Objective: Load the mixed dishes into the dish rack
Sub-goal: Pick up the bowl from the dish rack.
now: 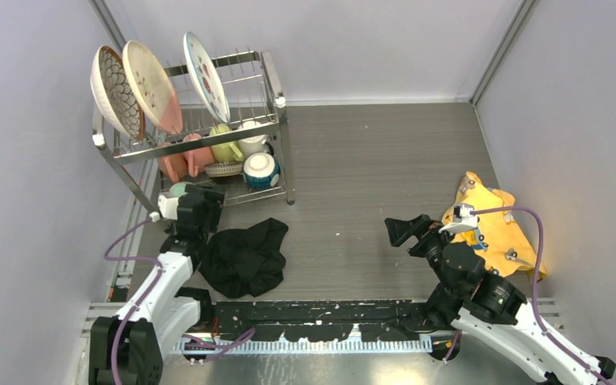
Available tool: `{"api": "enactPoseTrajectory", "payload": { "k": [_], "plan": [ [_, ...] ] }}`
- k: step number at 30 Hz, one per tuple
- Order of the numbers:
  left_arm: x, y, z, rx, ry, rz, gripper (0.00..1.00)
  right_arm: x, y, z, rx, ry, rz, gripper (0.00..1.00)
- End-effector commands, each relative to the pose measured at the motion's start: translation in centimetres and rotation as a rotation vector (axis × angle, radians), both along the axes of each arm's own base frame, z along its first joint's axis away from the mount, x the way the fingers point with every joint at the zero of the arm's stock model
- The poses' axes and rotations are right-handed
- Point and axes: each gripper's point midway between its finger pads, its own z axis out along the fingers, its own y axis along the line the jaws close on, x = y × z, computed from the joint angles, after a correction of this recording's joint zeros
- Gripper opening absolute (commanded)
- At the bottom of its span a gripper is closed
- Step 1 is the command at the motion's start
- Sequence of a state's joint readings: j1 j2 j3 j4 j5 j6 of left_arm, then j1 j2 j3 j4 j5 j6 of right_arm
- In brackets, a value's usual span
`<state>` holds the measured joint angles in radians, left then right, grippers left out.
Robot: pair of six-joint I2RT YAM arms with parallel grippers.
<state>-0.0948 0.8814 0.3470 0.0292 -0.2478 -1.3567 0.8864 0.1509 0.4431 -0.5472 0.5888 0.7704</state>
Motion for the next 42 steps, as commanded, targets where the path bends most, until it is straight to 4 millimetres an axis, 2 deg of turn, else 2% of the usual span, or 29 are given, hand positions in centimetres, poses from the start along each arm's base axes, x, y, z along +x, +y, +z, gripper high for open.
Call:
{"api": "enactPoseTrajectory", "payload": {
  "k": [1, 6, 9, 16, 24, 26, 29, 36, 42],
  "plan": [
    [1.7, 0.6, 4.9, 0.024, -0.106, 0.055, 0.82, 0.2, -0.1, 1.1, 0.035, -0.028, -0.014, 0.99],
    [0.0, 1.6, 4.9, -0.009, -0.067, 0.14, 0.8, 0.4, 0.1, 1.0, 0.022, -0.022, -0.013, 1.0],
    [-0.1, 2.0, 5.6, 0.002, -0.085, 0.168, 0.8, 0.3, 0.1, 0.9, 0.022, -0.022, -0.014, 1.0],
    [2.4, 0.9, 6.4, 0.013, -0.123, 0.147, 0.83, 0.4, 0.0, 1.2, 0.021, -0.032, -0.017, 1.0],
    [4.7, 0.7, 6.4, 0.051, -0.165, 0.171, 0.88, 0.6, 0.3, 1.5, -0.001, -0.029, -0.009, 1.0],
    [5.1, 0.7, 6.2, 0.05, -0.166, 0.175, 0.89, 0.6, 0.4, 1.5, -0.002, -0.03, -0.007, 1.0],
    [5.5, 0.8, 6.0, 0.06, -0.17, 0.187, 0.96, 0.7, 0.3, 1.6, -0.01, -0.032, -0.01, 1.0],
    [6.3, 0.3, 6.2, 0.075, -0.18, 0.165, 0.95, 0.7, 0.0, 1.6, -0.014, -0.039, -0.023, 1.0],
    [6.7, 0.2, 5.0, 0.06, -0.169, 0.187, 0.94, 0.7, 0.0, 1.4, -0.017, -0.038, -0.02, 1.0]
  ]
}}
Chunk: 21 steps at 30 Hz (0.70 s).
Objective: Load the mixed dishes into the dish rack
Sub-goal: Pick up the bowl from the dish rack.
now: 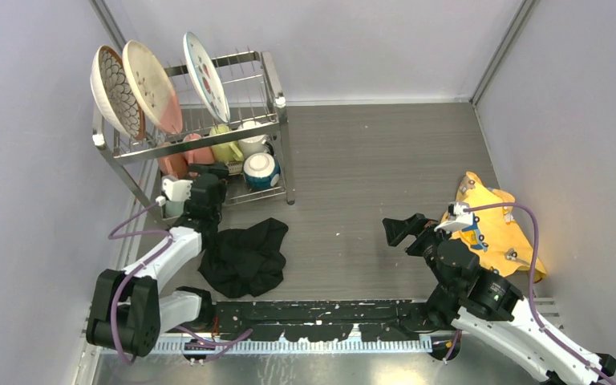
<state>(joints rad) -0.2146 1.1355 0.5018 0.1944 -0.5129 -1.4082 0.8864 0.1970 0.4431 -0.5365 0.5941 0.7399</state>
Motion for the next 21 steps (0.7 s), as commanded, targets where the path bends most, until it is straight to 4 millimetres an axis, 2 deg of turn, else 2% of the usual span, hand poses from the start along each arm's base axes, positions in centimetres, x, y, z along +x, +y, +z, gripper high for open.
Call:
{"api": "enactPoseTrajectory", "payload": {
  "k": [1, 6, 21],
  "plan": [
    [1.4, 0.4, 1.7, -0.002, -0.071, 0.046, 0.94, 0.3, -0.2, 2.1, 0.04, -0.052, -0.023, 1.0],
    [1.9, 0.1, 0.9, -0.002, -0.063, 0.045, 0.95, 0.3, -0.5, 2.1, 0.037, -0.055, -0.03, 1.0],
    [2.9, -0.7, -0.1, -0.037, -0.089, 0.044, 0.89, 0.5, -0.4, 1.6, 0.031, -0.053, -0.036, 1.0]
  ]
}}
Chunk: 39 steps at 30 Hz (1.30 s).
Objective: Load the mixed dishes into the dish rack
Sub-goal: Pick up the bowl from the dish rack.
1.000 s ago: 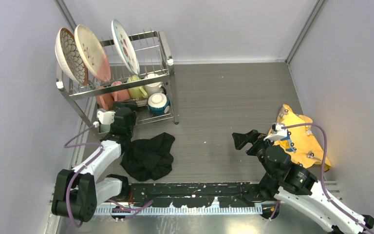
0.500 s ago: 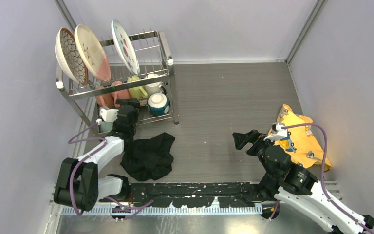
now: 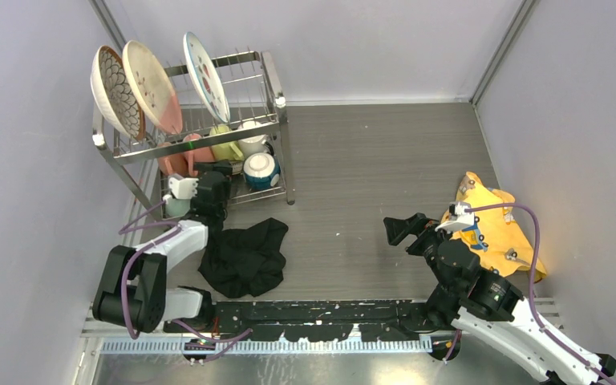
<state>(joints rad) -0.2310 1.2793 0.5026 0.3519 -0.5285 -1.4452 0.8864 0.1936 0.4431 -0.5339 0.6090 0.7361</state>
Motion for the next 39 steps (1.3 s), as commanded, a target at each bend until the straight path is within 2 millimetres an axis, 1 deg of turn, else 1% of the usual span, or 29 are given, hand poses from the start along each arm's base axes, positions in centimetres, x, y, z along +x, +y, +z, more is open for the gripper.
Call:
{"api": "enactPoseTrajectory", "payload": {
  "k": [1, 2, 3, 6, 13, 16, 21, 27, 34, 39],
  "plan": [
    [1.0, 0.1, 1.4, -0.008, -0.069, 0.034, 0.87, 0.4, -0.1, 1.4, 0.029, -0.044, -0.021, 1.0],
    [1.0, 0.1, 1.4, -0.002, -0.075, 0.034, 0.83, 0.4, -0.2, 1.4, 0.028, -0.045, -0.023, 1.0],
    [1.0, 0.2, 1.5, 0.002, -0.082, 0.038, 0.81, 0.4, -0.2, 1.4, 0.026, -0.045, -0.023, 1.0],
    [0.7, 0.4, 1.9, 0.018, -0.088, 0.047, 0.77, 0.4, -0.3, 1.3, 0.021, -0.044, -0.027, 1.0],
    [-0.1, 0.7, 1.7, 0.012, -0.088, 0.069, 0.64, 0.4, -0.3, 1.1, 0.029, -0.043, -0.025, 1.0],
    [-0.7, 0.9, 1.6, 0.019, -0.075, 0.078, 0.6, 0.3, -0.4, 1.1, 0.025, -0.041, -0.029, 1.0],
    [-1.5, 1.4, 1.7, 0.048, -0.039, 0.09, 0.57, 0.2, -0.6, 1.2, 0.033, -0.045, -0.029, 0.99],
    [-2.5, 1.4, 2.0, 0.129, 0.006, 0.059, 0.55, 0.0, -0.8, 1.2, 0.04, -0.046, -0.031, 1.0],
    [-3.8, 2.0, 2.3, 0.308, 0.106, 0.007, 0.52, -0.2, -1.0, 1.5, 0.054, -0.051, -0.03, 1.0],
    [-4.4, 2.9, 3.4, 0.456, 0.155, -0.017, 0.51, -0.3, -1.2, 1.4, 0.053, -0.051, -0.033, 1.0]
  ]
}}
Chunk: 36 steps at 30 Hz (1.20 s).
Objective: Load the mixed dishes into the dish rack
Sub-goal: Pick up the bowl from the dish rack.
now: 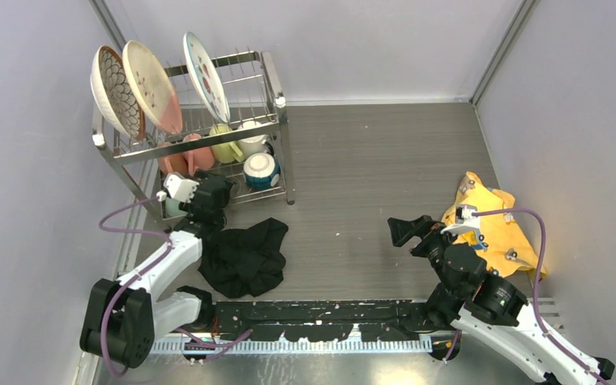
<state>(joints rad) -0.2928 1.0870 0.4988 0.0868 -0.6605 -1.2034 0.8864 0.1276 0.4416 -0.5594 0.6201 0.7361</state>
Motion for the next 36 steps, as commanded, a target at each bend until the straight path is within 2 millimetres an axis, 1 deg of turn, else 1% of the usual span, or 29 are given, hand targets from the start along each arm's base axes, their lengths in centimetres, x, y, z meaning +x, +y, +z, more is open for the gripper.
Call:
{"api": "enactPoseTrajectory", "payload": {
  "k": [1, 6, 14, 17, 19, 21, 29, 33, 36],
  "plan": [
    [0.0, 1.6, 3.2, 0.205, 0.02, -0.006, 0.51, 0.0, -0.4, 0.9, 0.026, -0.024, -0.022, 1.0],
    [0.1, 1.8, 3.5, 0.328, 0.081, -0.054, 0.51, 0.1, -0.4, 0.9, 0.026, -0.026, -0.023, 1.0],
    [0.3, 1.9, 4.4, 0.502, 0.115, -0.11, 0.52, 0.2, -0.4, 1.0, 0.019, -0.029, -0.025, 0.99],
    [0.4, 1.8, 4.3, 0.554, 0.121, -0.131, 0.52, 0.3, -0.2, 0.9, 0.019, -0.029, -0.02, 1.0],
    [0.5, 1.7, 3.8, 0.58, 0.131, -0.149, 0.52, 0.4, 0.0, 0.9, 0.02, -0.028, -0.015, 1.0],
    [0.5, 1.5, 3.8, 0.607, 0.134, -0.165, 0.52, 0.4, 0.2, 0.9, 0.016, -0.024, -0.012, 1.0],
    [1.0, 0.8, 4.9, 0.776, 0.152, -0.215, 0.52, 0.5, 0.2, 0.8, 0.013, -0.024, -0.013, 1.0],
    [1.4, 0.1, 5.2, 0.865, 0.177, -0.235, 0.53, 0.5, 0.2, 0.8, 0.015, -0.024, -0.014, 1.0],
    [1.6, -0.4, 4.9, 0.914, 0.201, -0.25, 0.56, 0.5, 0.2, 0.7, 0.013, -0.024, -0.015, 1.0]
  ]
}}
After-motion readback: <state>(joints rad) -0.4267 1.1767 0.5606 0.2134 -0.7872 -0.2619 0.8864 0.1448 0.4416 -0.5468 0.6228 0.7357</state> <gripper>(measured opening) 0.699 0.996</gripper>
